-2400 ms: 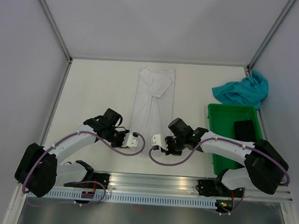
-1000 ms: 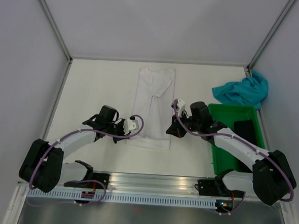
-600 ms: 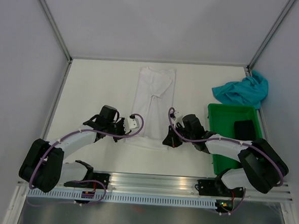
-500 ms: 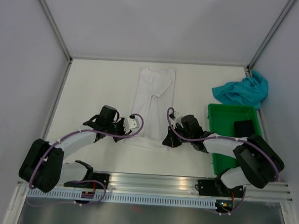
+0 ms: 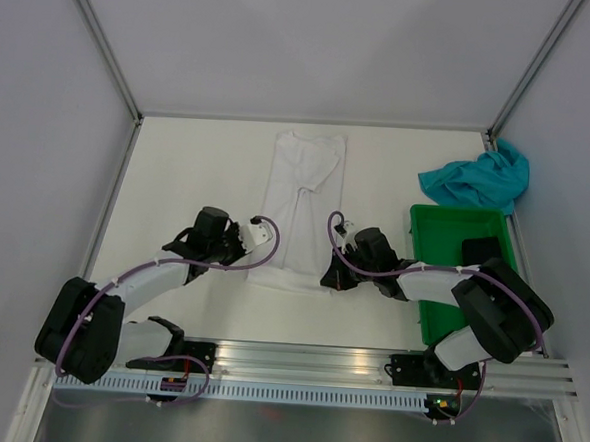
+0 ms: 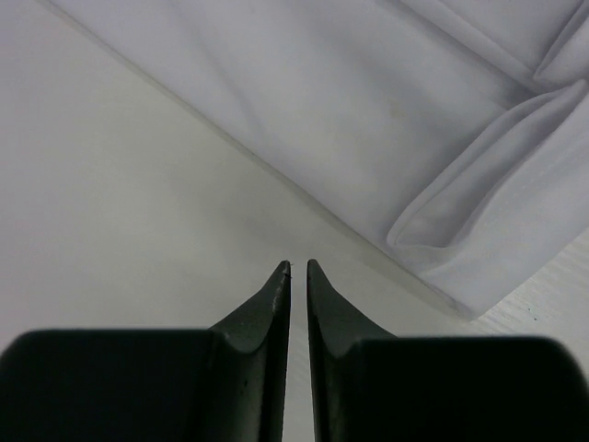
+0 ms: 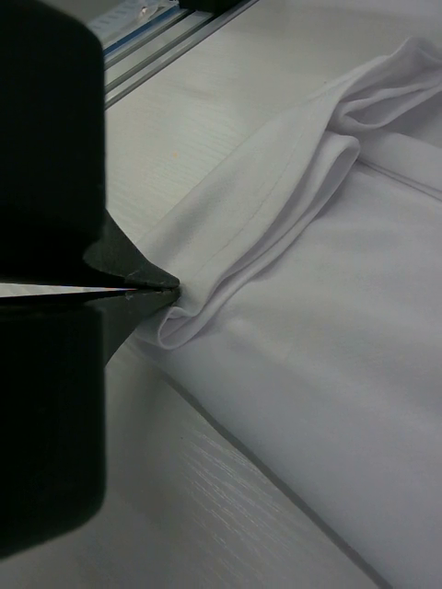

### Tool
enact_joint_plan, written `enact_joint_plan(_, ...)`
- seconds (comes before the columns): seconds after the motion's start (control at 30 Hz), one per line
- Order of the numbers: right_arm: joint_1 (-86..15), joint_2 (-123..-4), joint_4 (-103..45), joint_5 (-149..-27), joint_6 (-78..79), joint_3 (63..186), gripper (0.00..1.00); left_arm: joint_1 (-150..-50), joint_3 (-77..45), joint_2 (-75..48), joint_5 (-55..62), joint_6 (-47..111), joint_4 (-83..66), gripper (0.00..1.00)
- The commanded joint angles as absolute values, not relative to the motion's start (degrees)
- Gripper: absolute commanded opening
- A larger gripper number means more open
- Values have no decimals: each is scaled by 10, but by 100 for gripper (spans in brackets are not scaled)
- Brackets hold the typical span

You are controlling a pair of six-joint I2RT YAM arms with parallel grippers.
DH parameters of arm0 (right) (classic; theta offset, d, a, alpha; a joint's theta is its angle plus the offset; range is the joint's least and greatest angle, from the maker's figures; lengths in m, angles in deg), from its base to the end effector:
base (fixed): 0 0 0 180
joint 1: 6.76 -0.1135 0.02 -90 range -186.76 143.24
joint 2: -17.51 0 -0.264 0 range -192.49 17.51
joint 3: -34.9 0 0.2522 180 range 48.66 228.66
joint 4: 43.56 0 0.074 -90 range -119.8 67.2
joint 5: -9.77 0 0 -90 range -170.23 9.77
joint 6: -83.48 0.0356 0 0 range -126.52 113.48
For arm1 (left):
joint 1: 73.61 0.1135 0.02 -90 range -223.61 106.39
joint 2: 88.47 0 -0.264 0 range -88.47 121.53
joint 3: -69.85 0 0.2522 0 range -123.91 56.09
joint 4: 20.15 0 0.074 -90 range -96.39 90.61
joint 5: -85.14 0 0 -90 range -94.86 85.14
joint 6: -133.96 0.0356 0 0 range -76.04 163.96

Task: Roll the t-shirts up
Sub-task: Roll the tshirt

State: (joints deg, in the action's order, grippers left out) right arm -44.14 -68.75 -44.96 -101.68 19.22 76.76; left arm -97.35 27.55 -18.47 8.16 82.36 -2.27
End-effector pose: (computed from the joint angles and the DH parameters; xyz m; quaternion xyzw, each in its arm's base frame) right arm 0.1998 0.1690 0.1274 -0.1652 0.8889 0.3505 0.2445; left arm 0.2065 -0.0996 0.1667 0.5114 0.7658 -0.0562 0.3859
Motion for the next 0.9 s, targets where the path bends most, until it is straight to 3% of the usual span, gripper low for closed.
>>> enact_joint_plan(0.0,-441,-680,-434,-990,199,771,1,-975,252,-212,90,815,-5,16)
enact_joint_plan(0.1,-441,-678,-434,-990,203,771,1,-991,205,-255,172,858,58,18)
enact_joint_plan(0.2,-441,-677,-434,-990,202,772,2,-1039,236,-323,214,949,66,27)
enact_joint_plan(0.23,-441,-676,-434,-990,202,771,2,-1052,272,-339,223,1013,69,39)
enact_joint_plan(0.33,-441,-670,-435,-991,200,769,2,-1092,338,-392,266,1153,105,61)
enact_joint_plan(0.47,-441,-671,-425,-992,191,772,2,-1103,370,-376,234,1219,110,66)
enact_joint_plan(0.87,-441,-665,-416,-992,175,771,3,-1103,349,-275,162,1145,52,64)
